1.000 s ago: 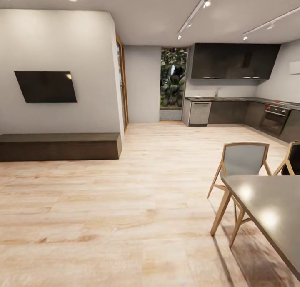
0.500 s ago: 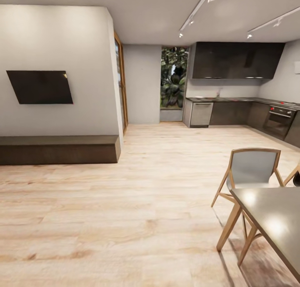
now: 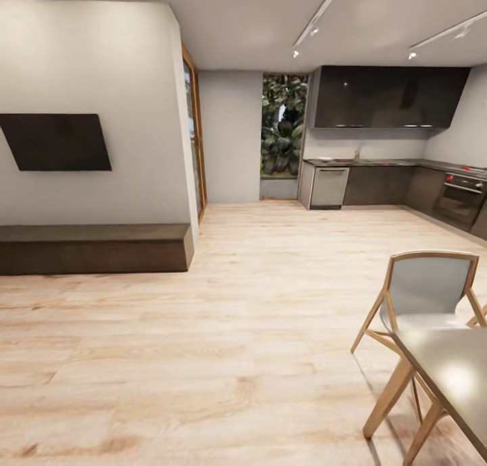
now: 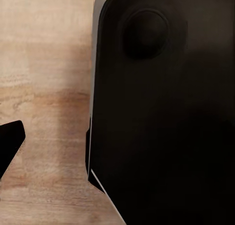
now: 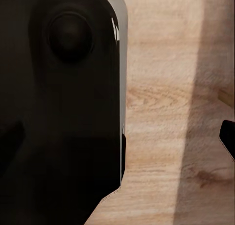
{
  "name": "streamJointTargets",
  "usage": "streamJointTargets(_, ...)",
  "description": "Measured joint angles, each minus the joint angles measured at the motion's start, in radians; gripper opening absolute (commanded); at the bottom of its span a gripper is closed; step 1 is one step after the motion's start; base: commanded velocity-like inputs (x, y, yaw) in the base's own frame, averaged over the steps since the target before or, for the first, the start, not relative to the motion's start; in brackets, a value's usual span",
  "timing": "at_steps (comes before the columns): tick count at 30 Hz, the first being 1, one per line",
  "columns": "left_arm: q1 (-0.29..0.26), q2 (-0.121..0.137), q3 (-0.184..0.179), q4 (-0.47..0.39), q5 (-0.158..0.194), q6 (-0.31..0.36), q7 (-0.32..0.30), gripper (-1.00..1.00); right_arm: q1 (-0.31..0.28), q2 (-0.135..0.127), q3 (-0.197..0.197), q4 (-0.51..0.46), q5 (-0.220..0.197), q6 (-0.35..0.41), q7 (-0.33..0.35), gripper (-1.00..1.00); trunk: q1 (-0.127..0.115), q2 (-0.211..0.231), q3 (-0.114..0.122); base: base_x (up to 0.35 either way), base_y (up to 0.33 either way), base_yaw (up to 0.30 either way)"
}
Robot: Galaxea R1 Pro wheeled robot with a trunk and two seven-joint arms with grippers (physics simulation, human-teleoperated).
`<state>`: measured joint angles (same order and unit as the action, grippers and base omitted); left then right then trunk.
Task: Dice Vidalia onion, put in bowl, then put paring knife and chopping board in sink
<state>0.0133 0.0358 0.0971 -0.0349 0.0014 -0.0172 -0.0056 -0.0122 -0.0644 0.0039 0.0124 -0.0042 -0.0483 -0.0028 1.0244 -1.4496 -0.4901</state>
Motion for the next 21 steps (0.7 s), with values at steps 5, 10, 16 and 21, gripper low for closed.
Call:
streamJointTargets(5, 0.0, 0.0, 0.0, 0.0, 0.0, -0.001, 0.0, 1.0, 0.0, 0.0, 0.0, 0.0, 0.0, 0.0, 0.0, 1.0, 0.0, 0.0, 0.0, 0.342, 0.0, 0.0)
streamJointTargets(10, 0.0, 0.0, 0.0, 0.0, 0.0, 0.0, 0.0, 1.0, 0.0, 0.0, 0.0, 0.0, 0.0, 0.0, 0.0, 1.0, 0.0, 0.0, 0.0, 0.342, 0.0, 0.0)
streamJointTargets(16, 0.0, 0.0, 0.0, 0.0, 0.0, -0.001, 0.0, 1.0, 0.0, 0.0, 0.0, 0.0, 0.0, 0.0, 0.0, 1.0, 0.0, 0.0, 0.0, 0.342, 0.0, 0.0)
streamJointTargets(21, 0.0, 0.0, 0.0, 0.0, 0.0, -0.001, 0.0, 1.0, 0.0, 0.0, 0.0, 0.0, 0.0, 0.0, 0.0, 1.0, 0.0, 0.0, 0.0, 0.342, 0.0, 0.0)
